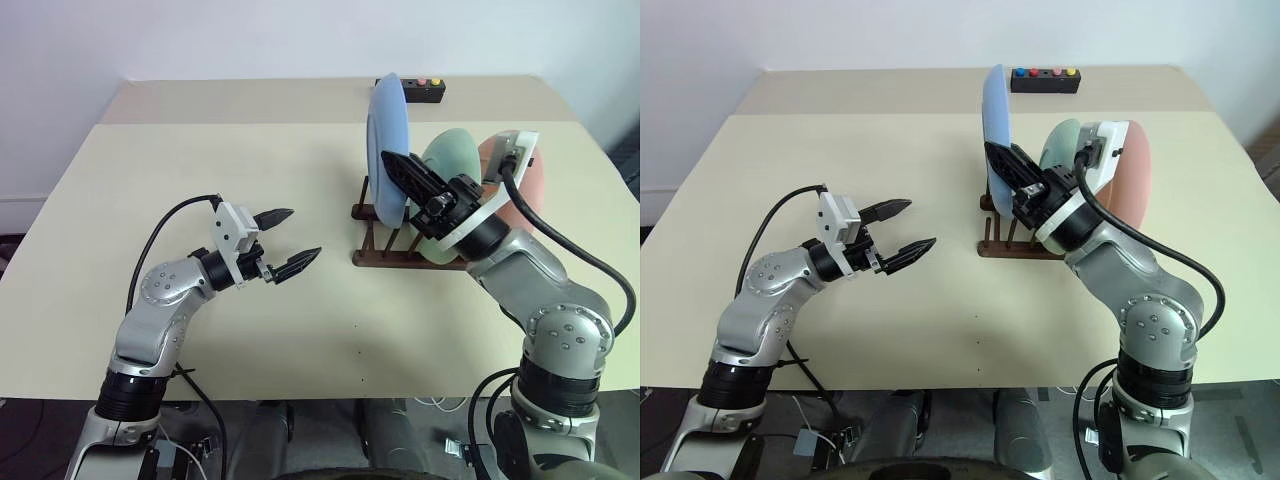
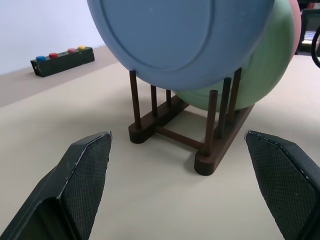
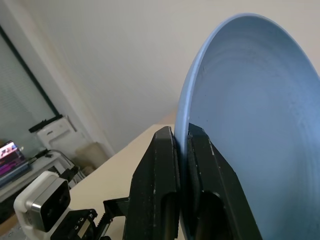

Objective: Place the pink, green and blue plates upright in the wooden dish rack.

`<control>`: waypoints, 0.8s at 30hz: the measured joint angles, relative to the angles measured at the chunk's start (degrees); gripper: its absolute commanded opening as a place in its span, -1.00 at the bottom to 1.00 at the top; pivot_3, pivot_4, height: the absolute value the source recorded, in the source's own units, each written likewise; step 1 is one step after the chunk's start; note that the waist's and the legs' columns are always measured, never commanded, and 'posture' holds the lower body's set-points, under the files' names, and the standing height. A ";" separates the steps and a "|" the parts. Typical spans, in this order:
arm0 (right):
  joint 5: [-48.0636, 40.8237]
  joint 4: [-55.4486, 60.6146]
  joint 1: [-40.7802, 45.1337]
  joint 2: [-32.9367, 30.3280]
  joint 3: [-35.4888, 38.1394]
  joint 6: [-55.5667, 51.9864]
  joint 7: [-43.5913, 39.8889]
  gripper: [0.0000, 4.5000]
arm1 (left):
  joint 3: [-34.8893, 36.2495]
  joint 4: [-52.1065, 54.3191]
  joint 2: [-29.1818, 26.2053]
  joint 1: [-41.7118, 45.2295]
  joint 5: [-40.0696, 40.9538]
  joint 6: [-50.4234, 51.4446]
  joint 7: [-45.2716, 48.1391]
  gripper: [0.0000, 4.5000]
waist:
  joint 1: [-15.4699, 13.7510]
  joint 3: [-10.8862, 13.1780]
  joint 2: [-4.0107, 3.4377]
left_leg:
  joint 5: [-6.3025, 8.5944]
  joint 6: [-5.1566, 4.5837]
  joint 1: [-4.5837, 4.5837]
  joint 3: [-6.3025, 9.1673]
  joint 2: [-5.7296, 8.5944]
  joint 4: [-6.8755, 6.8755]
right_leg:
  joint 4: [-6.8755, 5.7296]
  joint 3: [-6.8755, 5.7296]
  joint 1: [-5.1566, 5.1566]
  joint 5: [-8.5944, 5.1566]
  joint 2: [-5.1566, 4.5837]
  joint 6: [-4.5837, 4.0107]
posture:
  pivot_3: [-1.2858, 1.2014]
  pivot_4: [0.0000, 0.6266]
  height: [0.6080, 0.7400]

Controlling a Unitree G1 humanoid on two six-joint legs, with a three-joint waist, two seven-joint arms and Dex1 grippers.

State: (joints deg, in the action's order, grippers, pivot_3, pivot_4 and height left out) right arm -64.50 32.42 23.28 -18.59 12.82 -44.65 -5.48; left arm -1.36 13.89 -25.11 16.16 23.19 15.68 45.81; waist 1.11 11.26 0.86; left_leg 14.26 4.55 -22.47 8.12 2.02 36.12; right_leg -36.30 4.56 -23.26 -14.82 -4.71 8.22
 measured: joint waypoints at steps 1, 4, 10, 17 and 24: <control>-0.14 0.00 -0.30 0.01 -0.02 0.11 0.41 -1.00 | 0.00 0.00 0.00 0.00 0.00 0.00 0.03 0.93 | 0.00 0.00 0.00 | 0.00 0.00 0.00 0.00 0.00 0.00 | 0.00 0.00 0.00 0.00 0.00 0.00 | 0.03 -0.52 1.00; -0.73 0.04 -0.73 0.02 -0.19 0.68 1.00 -1.00 | 0.00 -0.05 0.00 0.00 0.00 -0.01 0.16 0.93 | -0.03 0.00 0.00 | 0.00 0.00 0.00 0.00 0.00 0.00 | 0.00 0.00 0.01 0.00 0.00 0.00 | 0.03 -0.52 1.00; -1.49 0.07 -1.98 -0.01 -0.71 1.60 1.86 -1.00 | 0.00 -0.15 0.00 0.00 -0.01 0.05 0.19 0.93 | -0.02 0.00 0.00 | 0.00 0.00 0.00 0.00 0.00 0.00 | 0.01 0.00 0.01 0.00 0.00 0.00 | 0.03 -0.52 1.00; -1.56 0.07 -2.25 -0.14 -1.11 2.01 1.95 -1.00 | -0.01 -0.14 0.04 0.47 -0.01 0.62 -0.11 0.93 | -0.01 0.00 0.00 | 0.00 0.00 0.00 0.00 0.00 0.00 | 0.01 0.00 0.01 0.00 0.00 0.00 | 0.03 -0.52 1.00; -1.55 0.07 -2.51 -0.51 -1.29 2.51 1.95 0.37 | 0.00 -0.14 0.05 0.46 0.00 1.03 -0.20 0.96 | -0.01 0.00 0.00 | 0.00 0.00 0.00 0.00 0.00 -0.01 | 0.01 0.00 0.01 0.00 0.00 0.00 | 0.03 -0.52 1.00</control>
State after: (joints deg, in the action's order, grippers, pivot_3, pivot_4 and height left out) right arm -66.05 32.49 20.76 -19.09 11.53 -42.14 -3.54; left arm -1.36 13.75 -25.06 16.62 23.19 16.70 45.61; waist 1.09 11.26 0.86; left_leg 14.26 4.55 -22.47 8.12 2.01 36.11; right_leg -36.29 4.56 -23.25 -14.82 -4.71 8.21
